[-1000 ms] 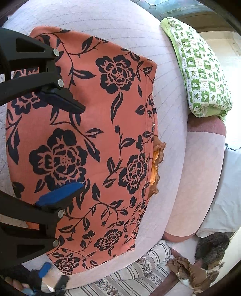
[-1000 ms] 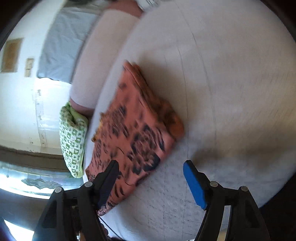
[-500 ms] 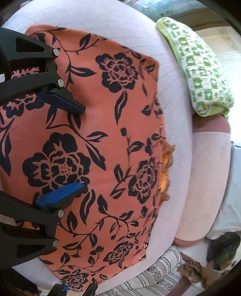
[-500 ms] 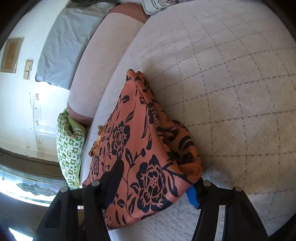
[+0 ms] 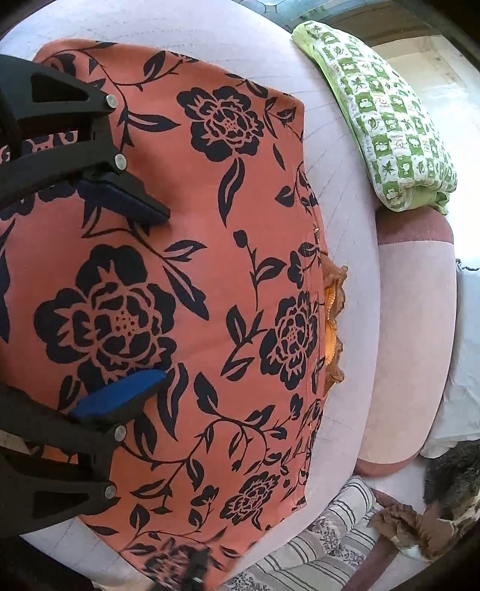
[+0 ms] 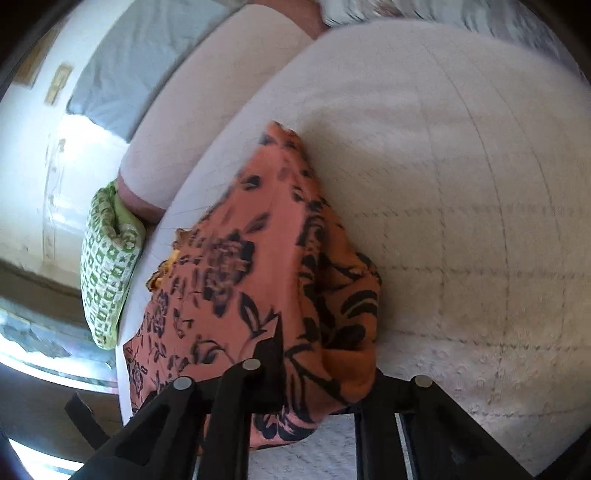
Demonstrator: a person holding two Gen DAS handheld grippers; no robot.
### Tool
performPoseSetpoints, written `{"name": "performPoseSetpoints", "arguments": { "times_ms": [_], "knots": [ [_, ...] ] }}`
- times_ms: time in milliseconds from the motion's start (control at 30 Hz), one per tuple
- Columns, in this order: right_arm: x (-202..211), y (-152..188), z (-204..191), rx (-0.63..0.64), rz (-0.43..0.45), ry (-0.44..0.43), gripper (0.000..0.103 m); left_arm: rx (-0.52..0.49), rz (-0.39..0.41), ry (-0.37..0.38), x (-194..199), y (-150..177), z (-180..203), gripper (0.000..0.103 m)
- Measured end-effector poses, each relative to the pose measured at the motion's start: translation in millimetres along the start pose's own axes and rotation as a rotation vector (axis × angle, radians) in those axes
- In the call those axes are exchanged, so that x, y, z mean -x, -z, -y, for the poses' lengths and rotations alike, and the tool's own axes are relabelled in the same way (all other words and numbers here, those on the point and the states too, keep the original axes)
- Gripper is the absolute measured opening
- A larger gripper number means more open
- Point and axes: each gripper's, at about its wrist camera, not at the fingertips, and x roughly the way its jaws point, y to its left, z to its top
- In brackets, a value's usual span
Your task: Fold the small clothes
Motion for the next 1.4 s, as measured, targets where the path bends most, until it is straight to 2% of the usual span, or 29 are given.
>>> {"name": "performPoseSetpoints", "arguments": {
  "times_ms": [67,167,233,300,367,433,500,600,633,667,700,733,767,800,833,867,900,933,1033,1133,1267,1333,1400],
  "knots": [
    [11.2,-1.9,-29.2,0.093,0.035,0.004,0.012,0.007,0.003,0.013,0.6,0.3,-1.6,0.082],
    [28.8,-0.3,-83.4,0.247,0.089,0.000,0.012,0.109,0.016,0.087,15.4,-3.1,-19.0,0.077],
    [38.0,5.7,-125.1,0.346,0.120,-0.022,0.012,0.190,0.088,0.102,40.8,-5.3,-41.2,0.077],
    [42.6,21.9,-176.2,0.466,0.131,-0.059,0.012,0.257,0.184,0.080,75.0,-2.5,-69.9,0.077],
    [40.1,39.8,-213.7,0.553,0.126,-0.085,0.012,0.314,0.247,0.048,102.1,3.3,-99.4,0.077],
    [29.7,66.9,-253.9,0.652,0.108,-0.107,0.012,0.389,0.292,0.000,124.2,15.2,-136.2,0.077],
    [9.0,94.2,-282.8,0.711,0.051,-0.134,0.012,0.448,0.293,-0.034,131.7,28.8,-166.9,0.077],
    [-29.6,132.6,-305.4,0.789,-0.032,-0.127,0.012,0.527,0.251,-0.075,126.4,50.1,-201.1,0.077],
    [-52.0,149.3,-309.4,0.823,-0.091,-0.110,0.012,0.579,0.227,-0.076,121.7,60.4,-214.4,0.077],
    [-74.0,162.2,-310.2,0.843,-0.157,-0.099,0.012,0.612,0.215,-0.072,118.7,67.2,-221.2,0.077],
    [-107.0,181.5,-306.4,0.874,-0.262,-0.066,0.012,0.635,0.201,-0.071,115.9,71.8,-225.3,0.077],
    [-123.3,192.2,-301.0,0.888,-0.306,-0.031,0.013,0.655,0.182,-0.066,112.6,75.1,-229.4,0.077],
    [-129.0,199.7,-297.8,0.903,-0.303,-0.013,0.015,0.661,0.181,-0.051,112.1,75.8,-230.9,0.076],
    [-119.6,203.1,-298.9,0.916,-0.256,-0.048,0.018,0.655,0.191,-0.042,113.2,75.2,-230.6,0.076],
    [-113.9,202.3,-299.4,0.904,-0.256,-0.081,0.030,0.643,0.200,-0.045,115.1,74.1,-229.1,0.076],
    [-110.2,200.4,-300.0,0.884,-0.279,-0.120,0.053,0.636,0.203,-0.041,115.7,72.8,-227.6,0.076],
    [-104.2,196.3,-299.1,0.848,-0.318,-0.177,0.064,0.634,0.202,-0.026,116.8,73.5,-225.7,0.076],
    [-97.1,191.7,-296.1,0.825,-0.318,-0.201,0.068,0.631,0.199,0.018,114.4,71.1,-224.5,0.076],
    [-67.0,172.2,-270.3,0.707,-0.266,-0.256,0.068,0.578,0.198,0.119,121.0,65.6,-207.0,0.076],
    [-35.3,155.9,-225.1,0.558,-0.231,-0.297,0.068,0.505,0.157,0.206,118.8,60.2,-176.7,0.076],
    [-19.7,138.2,-173.3,0.398,-0.228,-0.324,0.069,0.426,0.079,0.214,94.3,50.1,-143.2,0.076],
    [-19.0,134.6,-154.0,0.354,-0.227,-0.323,0.069,0.425,0.023,0.204,78.3,48.0,-136.8,0.076],
    [-20.9,133.2,-142.5,0.323,-0.230,-0.319,0.069,0.448,-0.024,0.221,66.0,46.9,-135.1,0.060]
  ]
}}
